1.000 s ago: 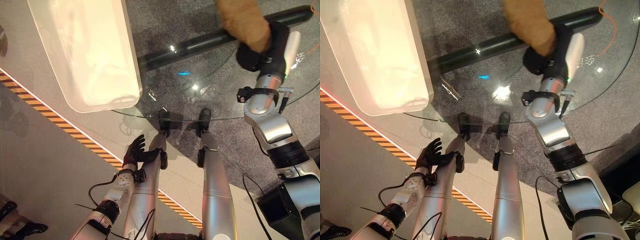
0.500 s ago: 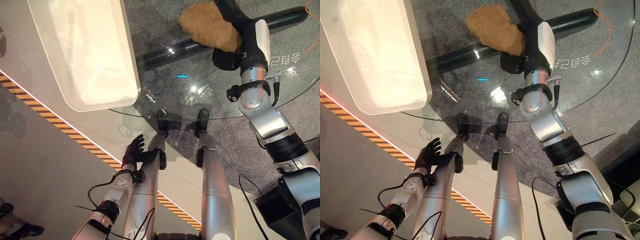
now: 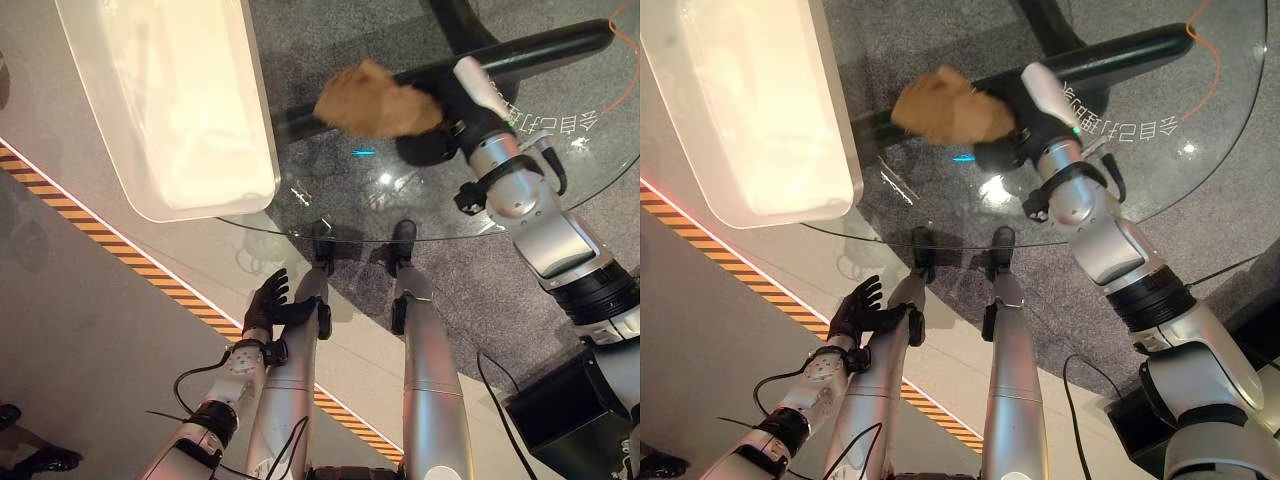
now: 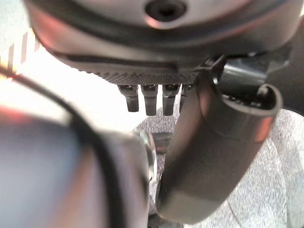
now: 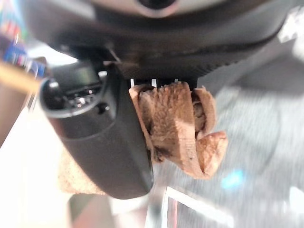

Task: Wipe the table with a cloth and put it in the basket.

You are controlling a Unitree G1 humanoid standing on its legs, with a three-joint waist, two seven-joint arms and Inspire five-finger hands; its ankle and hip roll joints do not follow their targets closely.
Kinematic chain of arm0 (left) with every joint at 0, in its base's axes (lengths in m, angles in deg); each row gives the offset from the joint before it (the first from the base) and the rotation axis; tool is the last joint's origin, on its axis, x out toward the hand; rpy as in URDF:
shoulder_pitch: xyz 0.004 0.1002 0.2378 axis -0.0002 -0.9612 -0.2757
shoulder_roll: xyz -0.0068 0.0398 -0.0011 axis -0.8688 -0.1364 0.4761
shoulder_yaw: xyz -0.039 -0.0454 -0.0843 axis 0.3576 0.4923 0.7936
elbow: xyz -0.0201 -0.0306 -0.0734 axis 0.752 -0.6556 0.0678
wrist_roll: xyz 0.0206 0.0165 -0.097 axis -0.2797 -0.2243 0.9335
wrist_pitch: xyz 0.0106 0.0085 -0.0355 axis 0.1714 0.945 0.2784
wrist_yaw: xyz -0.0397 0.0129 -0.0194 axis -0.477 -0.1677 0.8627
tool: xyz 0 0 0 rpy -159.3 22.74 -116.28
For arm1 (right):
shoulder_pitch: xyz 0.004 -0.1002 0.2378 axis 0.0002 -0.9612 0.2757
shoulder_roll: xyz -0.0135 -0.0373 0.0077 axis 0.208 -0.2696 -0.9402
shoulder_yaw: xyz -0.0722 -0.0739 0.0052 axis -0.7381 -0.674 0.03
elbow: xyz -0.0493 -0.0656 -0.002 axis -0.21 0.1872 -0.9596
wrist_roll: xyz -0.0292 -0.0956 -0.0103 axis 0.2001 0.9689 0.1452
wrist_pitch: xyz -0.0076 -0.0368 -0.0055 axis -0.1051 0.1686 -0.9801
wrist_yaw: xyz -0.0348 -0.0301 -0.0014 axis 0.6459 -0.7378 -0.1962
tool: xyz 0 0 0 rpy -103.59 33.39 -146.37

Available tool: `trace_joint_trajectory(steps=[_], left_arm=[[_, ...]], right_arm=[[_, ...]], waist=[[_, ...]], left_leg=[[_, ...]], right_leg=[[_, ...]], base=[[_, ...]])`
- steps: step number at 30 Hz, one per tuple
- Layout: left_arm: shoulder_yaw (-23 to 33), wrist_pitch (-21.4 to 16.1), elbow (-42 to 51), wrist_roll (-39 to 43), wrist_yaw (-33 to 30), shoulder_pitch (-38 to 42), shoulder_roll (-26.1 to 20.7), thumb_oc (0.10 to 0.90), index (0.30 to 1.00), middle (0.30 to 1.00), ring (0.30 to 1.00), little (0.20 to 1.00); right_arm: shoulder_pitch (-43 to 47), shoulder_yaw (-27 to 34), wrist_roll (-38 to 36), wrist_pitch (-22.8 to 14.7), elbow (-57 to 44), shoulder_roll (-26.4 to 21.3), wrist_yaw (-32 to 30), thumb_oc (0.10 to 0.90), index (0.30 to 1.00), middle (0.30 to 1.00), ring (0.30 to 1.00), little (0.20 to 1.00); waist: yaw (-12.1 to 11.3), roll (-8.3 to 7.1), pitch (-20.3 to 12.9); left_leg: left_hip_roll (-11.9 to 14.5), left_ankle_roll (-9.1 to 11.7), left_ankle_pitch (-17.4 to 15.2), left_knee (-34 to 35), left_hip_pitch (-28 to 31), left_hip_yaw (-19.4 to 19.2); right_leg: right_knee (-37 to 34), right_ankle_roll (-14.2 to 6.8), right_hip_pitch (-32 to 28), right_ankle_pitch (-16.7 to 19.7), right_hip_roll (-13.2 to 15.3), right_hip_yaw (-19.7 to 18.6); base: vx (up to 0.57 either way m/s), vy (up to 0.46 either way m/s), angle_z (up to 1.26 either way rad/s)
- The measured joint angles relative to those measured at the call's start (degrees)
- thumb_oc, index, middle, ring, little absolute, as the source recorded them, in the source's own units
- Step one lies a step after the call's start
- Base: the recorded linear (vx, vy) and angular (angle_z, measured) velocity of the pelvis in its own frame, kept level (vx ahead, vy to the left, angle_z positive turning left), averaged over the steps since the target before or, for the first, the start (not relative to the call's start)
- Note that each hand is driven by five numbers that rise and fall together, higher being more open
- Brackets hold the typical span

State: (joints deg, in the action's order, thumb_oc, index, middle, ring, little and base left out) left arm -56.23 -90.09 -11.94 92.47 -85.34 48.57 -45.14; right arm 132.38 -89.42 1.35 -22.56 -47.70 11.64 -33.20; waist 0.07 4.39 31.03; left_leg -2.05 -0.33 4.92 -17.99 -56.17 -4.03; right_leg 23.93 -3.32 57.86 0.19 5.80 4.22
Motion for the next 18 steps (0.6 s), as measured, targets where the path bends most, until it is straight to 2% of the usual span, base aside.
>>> trace_joint_trajectory(steps=[6,15,18], left_arm=[[-0.42,-0.01,0.05,0.13,0.0,0.0,-0.28,0.8,0.9,0.9,0.9,0.9],[-0.91,-0.13,0.43,0.68,-0.03,0.0,-1.23,0.8,0.9,0.9,0.9,0.9],[-0.81,-0.5,0.34,4.59,-0.17,0.0,-1.2,0.8,0.9,0.9,0.9,0.9]], right_arm=[[-2.03,-5.89,-2.25,-2.46,-1.53,0.72,5.75,0.1,0.3,0.3,0.3,0.2],[-2.6,-6.1,-2.04,-3.37,-2.0,0.73,7.55,0.1,0.3,0.3,0.3,0.2],[-2.67,-6.1,-2.04,-3.47,-2.03,0.87,7.49,0.1,0.3,0.3,0.3,0.2]], waist=[[-1.26,-0.02,0.0],[-0.95,-0.34,-0.02],[-0.75,-0.46,-0.02]], left_leg=[[-0.09,0.37,-0.07,0.09,-0.19,0.26],[-0.39,0.34,-0.05,-0.03,-0.88,0.4],[-0.41,0.09,0.11,-0.01,-0.88,0.44]], right_leg=[[0.22,0.07,0.13,-0.08,0.22,0.18],[0.35,-0.3,0.69,-0.34,0.52,0.22],[0.36,-0.31,0.68,-0.35,0.54,0.25]], base=[[0.0,-0.005,0.03],[0.0,0.0,0.0],[0.0,0.0,0.0]])
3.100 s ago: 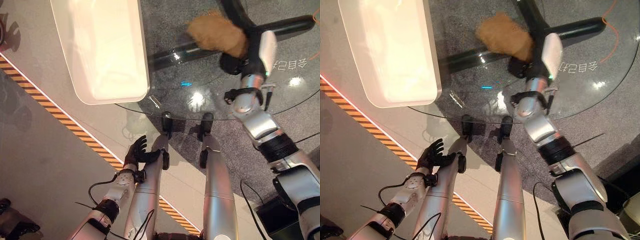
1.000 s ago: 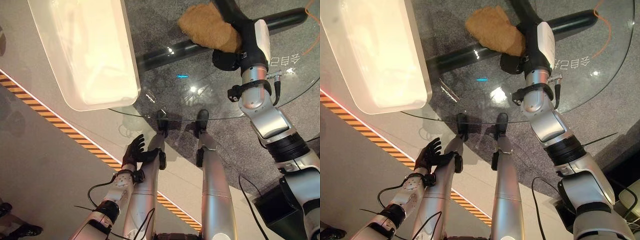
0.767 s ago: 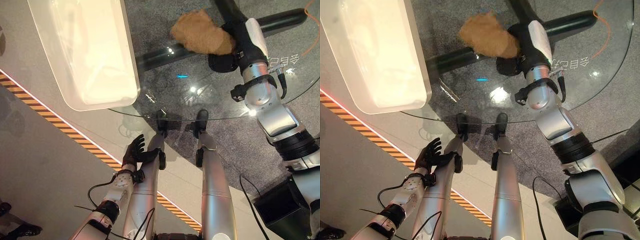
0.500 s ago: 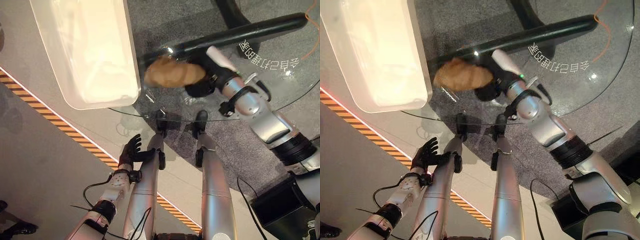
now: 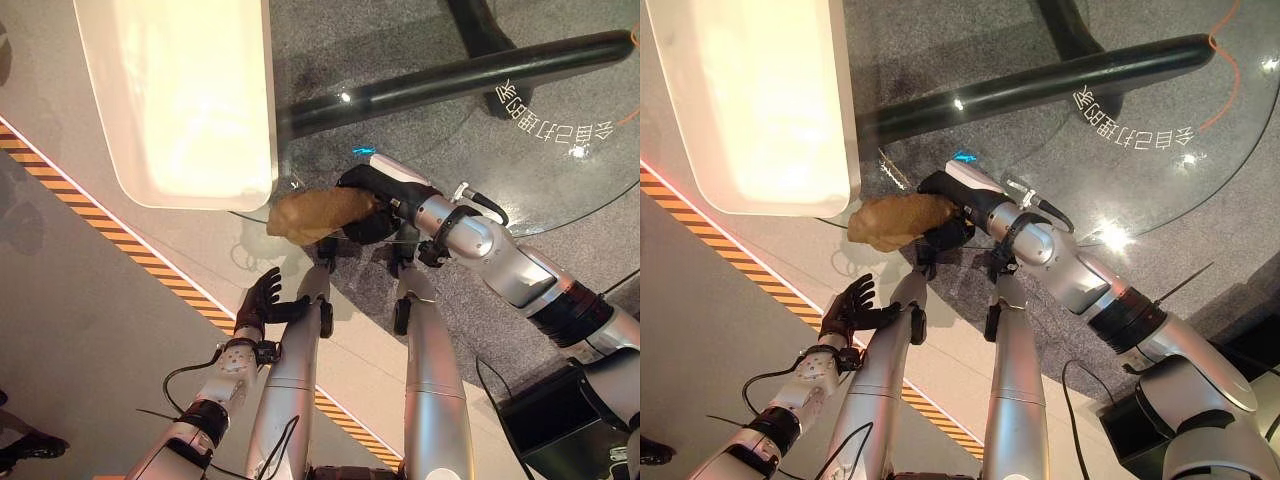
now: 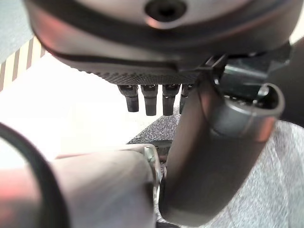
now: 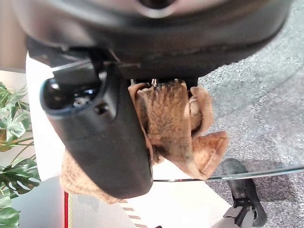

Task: Wipe the table with a cloth and put it in the basket.

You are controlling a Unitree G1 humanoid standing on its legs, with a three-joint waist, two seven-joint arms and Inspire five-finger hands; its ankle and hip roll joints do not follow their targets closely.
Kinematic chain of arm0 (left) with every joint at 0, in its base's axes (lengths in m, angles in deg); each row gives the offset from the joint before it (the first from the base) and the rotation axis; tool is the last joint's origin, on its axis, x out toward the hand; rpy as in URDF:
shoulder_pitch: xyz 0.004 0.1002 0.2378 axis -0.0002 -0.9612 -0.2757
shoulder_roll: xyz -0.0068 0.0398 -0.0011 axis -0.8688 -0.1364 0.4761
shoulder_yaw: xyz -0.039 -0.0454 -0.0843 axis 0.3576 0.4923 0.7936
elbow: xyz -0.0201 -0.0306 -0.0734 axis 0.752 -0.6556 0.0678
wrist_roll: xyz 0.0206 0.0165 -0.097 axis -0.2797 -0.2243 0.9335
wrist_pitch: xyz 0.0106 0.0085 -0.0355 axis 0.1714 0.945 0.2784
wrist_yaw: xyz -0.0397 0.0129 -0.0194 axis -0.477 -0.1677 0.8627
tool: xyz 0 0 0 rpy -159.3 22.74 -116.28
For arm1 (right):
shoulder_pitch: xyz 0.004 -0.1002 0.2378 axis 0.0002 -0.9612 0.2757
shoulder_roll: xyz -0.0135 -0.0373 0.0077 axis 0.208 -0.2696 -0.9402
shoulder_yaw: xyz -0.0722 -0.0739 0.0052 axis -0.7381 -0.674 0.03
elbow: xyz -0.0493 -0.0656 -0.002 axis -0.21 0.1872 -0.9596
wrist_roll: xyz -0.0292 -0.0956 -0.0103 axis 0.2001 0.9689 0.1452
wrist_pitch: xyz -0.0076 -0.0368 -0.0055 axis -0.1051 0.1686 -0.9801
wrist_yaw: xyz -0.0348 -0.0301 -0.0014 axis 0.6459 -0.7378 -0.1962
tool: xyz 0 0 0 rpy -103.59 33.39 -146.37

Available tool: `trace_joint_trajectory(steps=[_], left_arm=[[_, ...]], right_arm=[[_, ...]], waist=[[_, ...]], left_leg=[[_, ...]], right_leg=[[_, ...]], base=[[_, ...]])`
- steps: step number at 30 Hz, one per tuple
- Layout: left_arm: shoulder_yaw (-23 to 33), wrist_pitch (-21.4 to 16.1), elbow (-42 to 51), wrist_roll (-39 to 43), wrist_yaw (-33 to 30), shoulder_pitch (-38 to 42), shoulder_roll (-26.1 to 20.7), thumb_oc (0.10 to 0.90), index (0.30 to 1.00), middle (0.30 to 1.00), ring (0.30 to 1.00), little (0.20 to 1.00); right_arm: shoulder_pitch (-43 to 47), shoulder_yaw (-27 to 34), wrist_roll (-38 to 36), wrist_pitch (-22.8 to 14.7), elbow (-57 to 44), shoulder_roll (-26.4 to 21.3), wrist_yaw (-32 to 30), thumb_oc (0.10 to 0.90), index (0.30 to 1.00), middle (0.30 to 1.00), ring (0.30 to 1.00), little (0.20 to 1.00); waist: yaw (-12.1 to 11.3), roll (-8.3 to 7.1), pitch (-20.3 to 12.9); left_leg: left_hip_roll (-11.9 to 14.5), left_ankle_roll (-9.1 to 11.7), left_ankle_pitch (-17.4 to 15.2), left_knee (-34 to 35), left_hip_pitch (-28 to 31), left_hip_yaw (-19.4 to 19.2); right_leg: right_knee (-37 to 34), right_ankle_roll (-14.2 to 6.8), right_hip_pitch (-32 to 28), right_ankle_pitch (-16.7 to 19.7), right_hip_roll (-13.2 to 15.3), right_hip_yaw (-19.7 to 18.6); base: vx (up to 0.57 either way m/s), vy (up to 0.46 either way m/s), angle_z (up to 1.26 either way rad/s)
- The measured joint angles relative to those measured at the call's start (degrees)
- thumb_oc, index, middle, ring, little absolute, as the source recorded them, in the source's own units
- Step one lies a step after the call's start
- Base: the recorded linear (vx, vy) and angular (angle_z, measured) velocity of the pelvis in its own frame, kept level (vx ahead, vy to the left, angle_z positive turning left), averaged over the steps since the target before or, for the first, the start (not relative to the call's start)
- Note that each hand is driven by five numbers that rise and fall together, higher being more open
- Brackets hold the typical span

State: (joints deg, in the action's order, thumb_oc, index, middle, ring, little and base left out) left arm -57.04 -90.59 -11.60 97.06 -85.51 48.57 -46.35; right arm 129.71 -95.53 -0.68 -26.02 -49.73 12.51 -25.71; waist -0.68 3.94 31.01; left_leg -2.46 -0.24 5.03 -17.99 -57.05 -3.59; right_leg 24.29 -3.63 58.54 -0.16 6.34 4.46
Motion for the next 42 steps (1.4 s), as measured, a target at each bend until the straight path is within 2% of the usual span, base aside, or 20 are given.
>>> trace_joint_trajectory(steps=[8,12,17,20,24,32,37,42], left_arm=[[5.51,-2.74,1.08,10.47,0.65,-0.61,0.06,0.8,0.9,0.9,0.9,0.9],[9.92,-4.1,4.49,17.15,5.76,-5.36,-0.34,0.8,0.9,0.9,0.9,0.9],[11.02,-4.3,10.5,23.84,13.21,-12.23,-1.86,0.8,0.9,0.9,0.9,0.9],[9.96,-3.49,16.65,25.92,15.55,-14.68,-3.03,0.8,0.9,0.9,0.9,0.9],[8.23,-1.24,23.26,26.05,16.32,-14.59,-3.26,0.8,0.9,0.9,0.9,0.9],[5.13,1.85,25.75,26.93,20.75,-14.55,-4.64,0.8,0.9,0.9,0.9,0.9],[5.05,1.73,27.67,29.41,23.91,-14.56,-4.98,0.8,0.9,0.9,0.9,0.9],[4.02,0.53,33.67,33.63,27.76,-14.49,-5.11,0.8,0.9,0.9,0.9,0.9]], right_arm=[[-1.92,1.55,-0.1,0.04,0.24,0.66,-1.61,0.1,0.3,0.3,0.3,0.2],[-6.42,4.48,-2.34,0.45,3.02,1.34,-3.24,0.1,0.3,0.3,0.3,0.2],[-13.18,11.0,-9.73,0.11,3.89,0.76,-3.86,0.1,0.3,0.3,0.3,0.2],[-16.24,14.84,-15.58,-2.81,3.02,1.04,-3.62,0.1,0.3,0.3,0.3,0.2],[-20.42,18.23,-19.79,-7.0,-1.22,1.96,-2.28,0.1,0.3,0.3,0.3,0.2],[-25.35,21.86,-26.94,-13.6,-4.83,2.2,2.07,0.1,0.3,0.3,0.3,0.2],[-26.77,23.73,-31.96,-16.29,-4.96,3.24,4.77,0.1,0.3,0.3,0.3,0.2],[-28.2,23.54,-32.64,-17.44,-8.71,4.91,7.67,0.1,0.3,0.3,0.3,0.2]], waist=[[-0.47,-0.37,0.03],[-0.87,-0.6,0.08],[-0.9,-0.68,-0.06],[-1.04,-0.53,0.04],[-0.9,-0.49,0.01],[-0.74,-0.46,0.02],[-0.34,-0.48,0.03],[0.21,-0.52,0.06]], left_leg=[[-0.2,-0.07,0.14,-0.13,0.53,0.12],[-0.58,0.05,-0.08,0.35,4.09,0.01],[-0.97,-0.05,-0.28,0.94,7.49,-0.09],[-0.95,-0.13,-0.4,0.96,8.12,-0.09],[-0.76,0.05,-0.22,0.97,8.03,-0.09],[-0.61,-0.17,-0.1,0.97,9.14,-0.5],[-0.51,-0.17,-0.11,0.97,9.18,-0.61],[-0.28,-0.17,-0.12,0.93,9.2,-0.63]], right_leg=[[0.65,0.01,-0.35,0.01,0.25,0.07],[0.73,-0.08,-3.67,-0.71,0.7,0.05],[1.21,-0.18,-6.59,-1.33,1.14,0.18],[1.57,-0.16,-7.01,-2.05,1.11,-0.14],[1.56,0.04,-6.86,-1.51,0.82,0.05],[1.51,0.1,-7.75,-1.53,0.62,-0.18],[1.41,0.19,-7.78,-1.46,0.49,-0.34],[1.37,0.37,-7.77,-1.33,0.24,-0.41]], base=[[-0.01,0.0,0.0],[-0.04,0.004,0.03],[-0.03,-0.024,0.03],[-0.01,-0.038,-0.01],[-0.03,-0.027,-0.02],[0.0,-0.004,0.0],[0.0,0.0,0.0],[0.0,-0.006,-0.01]])
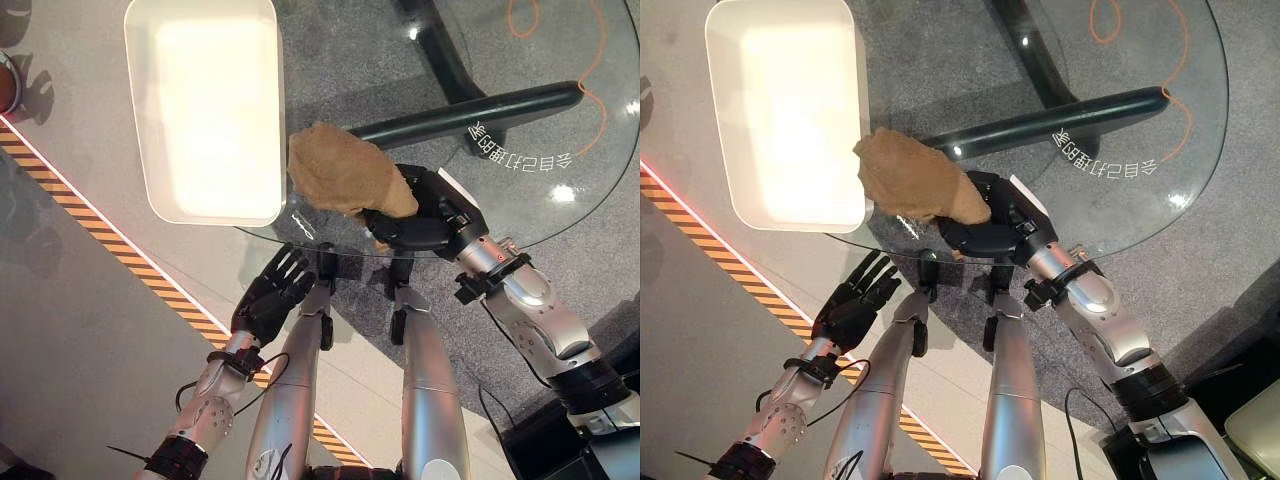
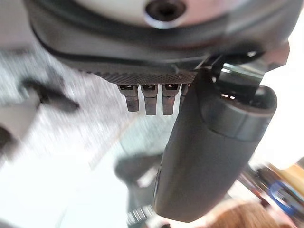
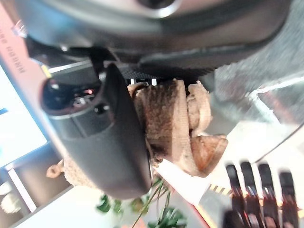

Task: Wipe the table with a cloth and put it in the basket.

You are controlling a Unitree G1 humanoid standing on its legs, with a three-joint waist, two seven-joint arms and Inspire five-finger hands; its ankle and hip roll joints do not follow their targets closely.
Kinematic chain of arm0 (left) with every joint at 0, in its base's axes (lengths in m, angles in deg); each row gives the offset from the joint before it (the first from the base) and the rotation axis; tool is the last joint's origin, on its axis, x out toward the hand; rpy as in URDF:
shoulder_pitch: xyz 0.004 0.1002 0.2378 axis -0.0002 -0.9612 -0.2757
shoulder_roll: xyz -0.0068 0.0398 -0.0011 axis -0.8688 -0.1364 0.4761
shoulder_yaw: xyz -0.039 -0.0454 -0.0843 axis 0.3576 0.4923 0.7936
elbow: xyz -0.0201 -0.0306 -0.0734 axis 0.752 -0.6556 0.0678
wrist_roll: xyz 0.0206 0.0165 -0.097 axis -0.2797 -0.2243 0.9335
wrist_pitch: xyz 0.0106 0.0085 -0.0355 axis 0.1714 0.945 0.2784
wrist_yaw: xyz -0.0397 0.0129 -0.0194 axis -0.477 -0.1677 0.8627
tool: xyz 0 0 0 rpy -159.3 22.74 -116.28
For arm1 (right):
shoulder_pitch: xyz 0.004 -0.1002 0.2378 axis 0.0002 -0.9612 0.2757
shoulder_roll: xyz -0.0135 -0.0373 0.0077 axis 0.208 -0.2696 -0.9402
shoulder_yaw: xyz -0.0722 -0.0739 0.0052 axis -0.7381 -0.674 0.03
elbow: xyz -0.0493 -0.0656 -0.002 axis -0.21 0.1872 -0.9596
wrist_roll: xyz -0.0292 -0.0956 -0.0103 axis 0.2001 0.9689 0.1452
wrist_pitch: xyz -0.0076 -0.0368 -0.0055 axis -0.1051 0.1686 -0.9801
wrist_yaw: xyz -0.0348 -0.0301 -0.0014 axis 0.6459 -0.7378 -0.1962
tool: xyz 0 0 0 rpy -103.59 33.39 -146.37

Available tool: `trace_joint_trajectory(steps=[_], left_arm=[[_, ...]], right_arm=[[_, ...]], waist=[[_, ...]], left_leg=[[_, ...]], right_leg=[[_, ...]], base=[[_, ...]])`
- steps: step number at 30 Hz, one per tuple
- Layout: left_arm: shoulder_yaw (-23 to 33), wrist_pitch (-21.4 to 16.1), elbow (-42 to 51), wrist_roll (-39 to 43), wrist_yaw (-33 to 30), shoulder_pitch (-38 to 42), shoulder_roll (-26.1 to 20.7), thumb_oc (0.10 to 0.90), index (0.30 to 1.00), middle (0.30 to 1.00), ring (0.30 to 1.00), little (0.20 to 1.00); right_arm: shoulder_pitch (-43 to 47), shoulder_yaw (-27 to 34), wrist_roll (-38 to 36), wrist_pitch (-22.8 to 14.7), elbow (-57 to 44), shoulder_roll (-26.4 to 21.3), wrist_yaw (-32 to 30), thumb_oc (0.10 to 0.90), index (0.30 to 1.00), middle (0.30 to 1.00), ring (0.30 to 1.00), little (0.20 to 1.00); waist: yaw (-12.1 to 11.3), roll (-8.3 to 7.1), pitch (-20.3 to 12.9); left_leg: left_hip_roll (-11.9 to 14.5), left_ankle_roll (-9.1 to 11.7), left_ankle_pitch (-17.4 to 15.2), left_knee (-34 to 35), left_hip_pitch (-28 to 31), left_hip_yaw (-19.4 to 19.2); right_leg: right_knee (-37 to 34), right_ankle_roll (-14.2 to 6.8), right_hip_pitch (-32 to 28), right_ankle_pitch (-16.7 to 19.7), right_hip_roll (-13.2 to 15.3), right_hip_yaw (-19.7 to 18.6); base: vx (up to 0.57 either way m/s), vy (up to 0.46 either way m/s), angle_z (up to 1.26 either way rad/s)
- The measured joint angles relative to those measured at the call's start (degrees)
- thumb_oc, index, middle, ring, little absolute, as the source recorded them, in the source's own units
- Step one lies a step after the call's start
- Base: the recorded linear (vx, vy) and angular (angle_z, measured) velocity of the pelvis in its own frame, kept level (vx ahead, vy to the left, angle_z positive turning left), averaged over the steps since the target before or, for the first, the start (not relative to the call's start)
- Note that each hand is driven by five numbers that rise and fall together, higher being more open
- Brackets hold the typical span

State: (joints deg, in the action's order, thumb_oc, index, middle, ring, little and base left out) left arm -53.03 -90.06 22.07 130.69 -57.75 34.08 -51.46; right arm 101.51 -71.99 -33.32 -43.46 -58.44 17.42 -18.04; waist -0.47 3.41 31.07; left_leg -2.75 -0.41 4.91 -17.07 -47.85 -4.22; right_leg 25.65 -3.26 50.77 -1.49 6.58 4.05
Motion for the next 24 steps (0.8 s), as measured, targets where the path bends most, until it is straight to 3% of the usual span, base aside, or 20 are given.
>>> trace_joint_trajectory(steps=[8,14,24], left_arm=[[-0.8,-1.54,6.62,8.66,6.05,0.5,0.21,0.8,0.9,0.9,0.9,0.9],[-1.06,-2.46,9.98,13.32,6.26,2.18,0.69,0.8,0.9,0.9,0.9,0.9],[-1.42,-4.57,11.77,13.59,5.53,4.64,0.67,0.8,0.9,0.9,0.9,0.9]], right_arm=[[-1.33,-0.01,0.0,-1.42,-2.0,1.15,1.41,0.1,0.3,0.3,0.3,0.2],[-2.28,-0.7,0.01,-1.39,-2.01,1.3,1.58,0.1,0.3,0.3,0.3,0.2],[-1.64,-2.29,0.12,-1.38,-2.01,2.41,1.63,0.1,0.3,0.3,0.3,0.2]], waist=[[0.73,-0.06,0.03],[0.77,-0.19,0.09],[2.24,-0.54,0.21]], left_leg=[[0.21,0.0,-0.03,-0.02,0.15,0.0],[0.36,0.04,-0.06,0.1,0.01,0.06],[0.5,-0.11,-0.18,0.12,-0.69,0.09]], right_leg=[[-0.26,0.2,-0.17,0.22,-0.37,-0.23],[-0.81,0.36,-0.2,0.45,-0.72,-0.16],[-1.8,0.25,-0.13,0.51,-0.71,0.02]], base=[[0.0,-0.003,0.0],[0.0,0.0,0.0],[0.0,0.0,0.0]])
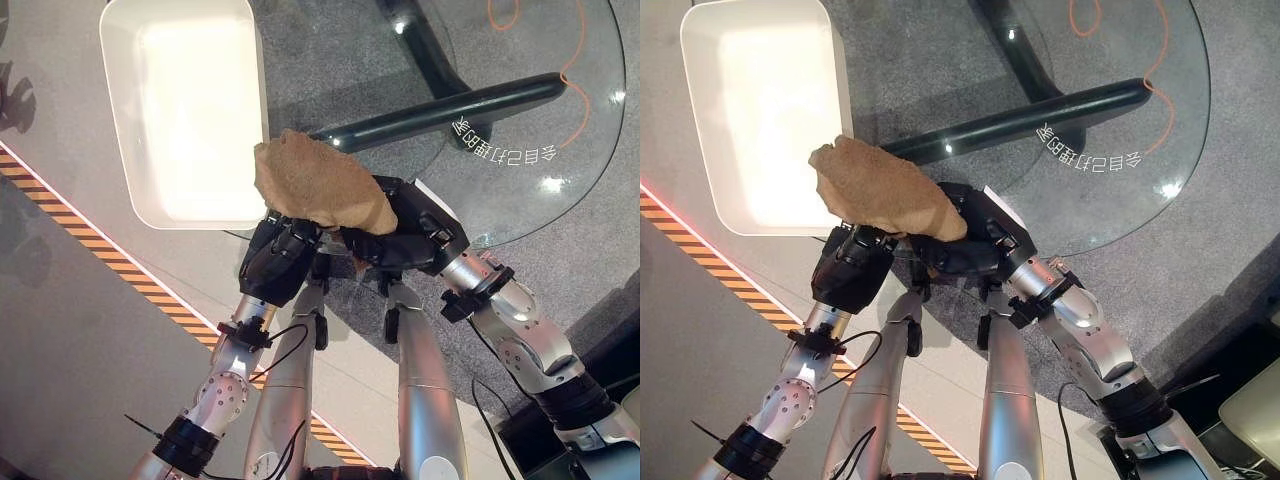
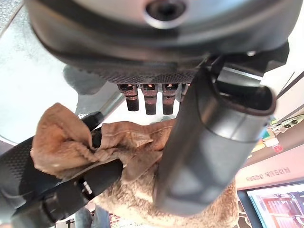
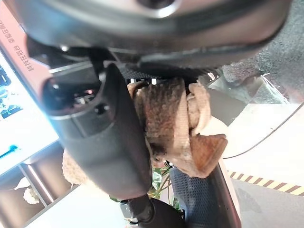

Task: Wipe the table with a cloth and put it in the basket.

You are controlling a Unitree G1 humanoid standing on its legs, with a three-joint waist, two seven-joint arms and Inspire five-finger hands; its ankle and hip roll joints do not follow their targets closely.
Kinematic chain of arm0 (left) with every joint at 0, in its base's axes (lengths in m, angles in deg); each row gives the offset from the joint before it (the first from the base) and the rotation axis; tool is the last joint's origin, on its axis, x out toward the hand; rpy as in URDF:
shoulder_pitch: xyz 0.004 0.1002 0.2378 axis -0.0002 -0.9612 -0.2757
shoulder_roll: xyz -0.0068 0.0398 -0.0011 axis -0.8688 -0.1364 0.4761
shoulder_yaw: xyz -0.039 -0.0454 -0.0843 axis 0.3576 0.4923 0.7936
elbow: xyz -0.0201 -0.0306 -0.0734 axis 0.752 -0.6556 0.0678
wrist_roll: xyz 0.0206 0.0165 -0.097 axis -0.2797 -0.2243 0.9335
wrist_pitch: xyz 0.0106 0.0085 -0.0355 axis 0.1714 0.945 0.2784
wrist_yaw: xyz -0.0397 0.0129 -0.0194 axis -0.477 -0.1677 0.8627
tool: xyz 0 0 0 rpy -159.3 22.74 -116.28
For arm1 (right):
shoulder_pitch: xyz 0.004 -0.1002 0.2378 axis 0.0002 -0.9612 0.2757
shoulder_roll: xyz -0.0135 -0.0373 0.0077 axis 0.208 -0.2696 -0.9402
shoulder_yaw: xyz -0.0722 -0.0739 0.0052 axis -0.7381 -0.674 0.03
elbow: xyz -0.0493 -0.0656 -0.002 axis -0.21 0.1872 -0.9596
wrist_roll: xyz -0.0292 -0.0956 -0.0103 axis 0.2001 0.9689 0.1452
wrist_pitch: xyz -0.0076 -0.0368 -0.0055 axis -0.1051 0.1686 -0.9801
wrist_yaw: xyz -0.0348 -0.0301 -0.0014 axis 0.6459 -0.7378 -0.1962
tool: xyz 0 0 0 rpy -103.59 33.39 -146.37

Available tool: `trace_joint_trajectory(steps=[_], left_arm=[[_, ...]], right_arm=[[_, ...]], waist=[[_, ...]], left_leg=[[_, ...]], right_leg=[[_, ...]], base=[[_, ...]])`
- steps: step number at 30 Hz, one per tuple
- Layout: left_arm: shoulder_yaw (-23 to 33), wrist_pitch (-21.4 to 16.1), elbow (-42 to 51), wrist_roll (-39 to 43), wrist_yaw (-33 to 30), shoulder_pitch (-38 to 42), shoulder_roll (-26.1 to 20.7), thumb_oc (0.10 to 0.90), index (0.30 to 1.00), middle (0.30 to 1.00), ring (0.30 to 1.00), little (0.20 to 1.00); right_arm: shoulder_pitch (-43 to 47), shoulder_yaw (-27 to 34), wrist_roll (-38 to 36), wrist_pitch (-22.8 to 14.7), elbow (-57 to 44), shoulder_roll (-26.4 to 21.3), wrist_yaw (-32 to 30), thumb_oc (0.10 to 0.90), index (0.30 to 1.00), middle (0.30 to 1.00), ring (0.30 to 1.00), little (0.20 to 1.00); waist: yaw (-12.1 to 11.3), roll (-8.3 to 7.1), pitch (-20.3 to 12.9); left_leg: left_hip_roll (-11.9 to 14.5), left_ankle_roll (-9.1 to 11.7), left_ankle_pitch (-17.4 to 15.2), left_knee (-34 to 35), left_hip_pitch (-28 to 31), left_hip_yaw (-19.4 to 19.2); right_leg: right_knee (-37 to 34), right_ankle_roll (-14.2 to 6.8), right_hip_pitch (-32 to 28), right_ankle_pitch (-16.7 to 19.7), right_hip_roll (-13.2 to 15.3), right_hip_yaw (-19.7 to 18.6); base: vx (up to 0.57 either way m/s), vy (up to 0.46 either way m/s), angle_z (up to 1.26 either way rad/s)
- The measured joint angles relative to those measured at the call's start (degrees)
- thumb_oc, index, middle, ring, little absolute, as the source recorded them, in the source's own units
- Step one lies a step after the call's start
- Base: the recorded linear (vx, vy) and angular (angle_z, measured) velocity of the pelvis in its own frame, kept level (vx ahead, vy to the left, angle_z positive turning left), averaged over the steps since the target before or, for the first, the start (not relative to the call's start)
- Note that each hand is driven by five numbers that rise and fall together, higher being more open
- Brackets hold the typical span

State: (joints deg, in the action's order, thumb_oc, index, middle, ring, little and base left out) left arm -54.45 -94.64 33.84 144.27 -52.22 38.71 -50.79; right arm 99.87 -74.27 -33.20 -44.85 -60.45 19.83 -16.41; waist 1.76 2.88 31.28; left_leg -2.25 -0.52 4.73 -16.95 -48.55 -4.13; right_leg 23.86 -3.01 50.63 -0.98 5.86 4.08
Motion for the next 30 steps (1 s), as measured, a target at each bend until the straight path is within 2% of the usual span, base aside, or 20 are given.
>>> trace_joint_trajectory(steps=[8,17,20,25,30], left_arm=[[-0.32,-0.69,1.65,-0.03,-4.99,0.25,0.02,0.8,0.9,0.9,0.9,0.9],[-1.9,-3.66,1.63,-0.83,-14.35,-0.71,-0.02,0.8,0.9,0.9,0.9,0.9],[-2.27,-3.91,1.57,-1.41,-15.54,-1.0,-0.12,0.8,0.9,0.9,0.9,0.9],[-4.13,-3.92,1.58,-1.41,-15.32,-0.75,-0.1,0.8,0.9,0.9,0.9,0.9],[-4.17,-3.87,1.53,-1.42,-13.4,-0.3,-0.28,0.8,0.9,0.9,0.9,0.9]], right_arm=[[0.72,-0.37,2.04,0.86,0.0,-0.02,-1.12,0.1,0.3,0.3,0.3,0.2],[5.72,-3.1,10.25,7.48,-0.01,-1.42,-3.76,0.1,0.3,0.3,0.3,0.2],[7.23,-4.05,12.52,9.43,0.0,-2.65,-4.57,0.1,0.3,0.3,0.3,0.2],[8.0,-5.55,10.78,11.14,0.43,-3.64,-5.6,0.1,0.3,0.3,0.3,0.2],[8.96,-7.64,5.61,10.87,2.59,-2.75,-6.7,0.1,0.3,0.3,0.3,0.2]], waist=[[0.09,-0.09,0.03],[-0.08,-0.1,0.04],[-0.53,-0.1,0.04],[-1.77,-0.1,0.04],[-1.85,-0.09,0.0]], left_leg=[[-0.08,-0.15,-0.18,0.06,-0.43,0.1],[-0.3,-0.12,-0.16,0.93,-0.53,0.09],[-0.36,-0.13,-0.16,1.04,-0.54,0.1],[-0.42,-0.12,-0.15,1.05,-0.54,0.11],[-0.23,-0.12,-0.15,0.94,-0.12,0.1]], right_leg=[[-0.15,-0.05,0.38,0.0,0.06,0.0],[-0.22,-0.17,0.87,-0.07,0.1,0.06],[-0.22,-0.24,0.93,-0.13,0.16,0.06],[-0.14,-0.25,0.97,-0.15,0.22,0.07],[0.03,-0.36,0.56,-0.24,0.38,0.11]], base=[[0.0,0.0,0.0],[0.0,0.0,0.0],[0.0,0.0,0.0],[0.01,0.007,0.0],[0.0,0.009,0.0]])
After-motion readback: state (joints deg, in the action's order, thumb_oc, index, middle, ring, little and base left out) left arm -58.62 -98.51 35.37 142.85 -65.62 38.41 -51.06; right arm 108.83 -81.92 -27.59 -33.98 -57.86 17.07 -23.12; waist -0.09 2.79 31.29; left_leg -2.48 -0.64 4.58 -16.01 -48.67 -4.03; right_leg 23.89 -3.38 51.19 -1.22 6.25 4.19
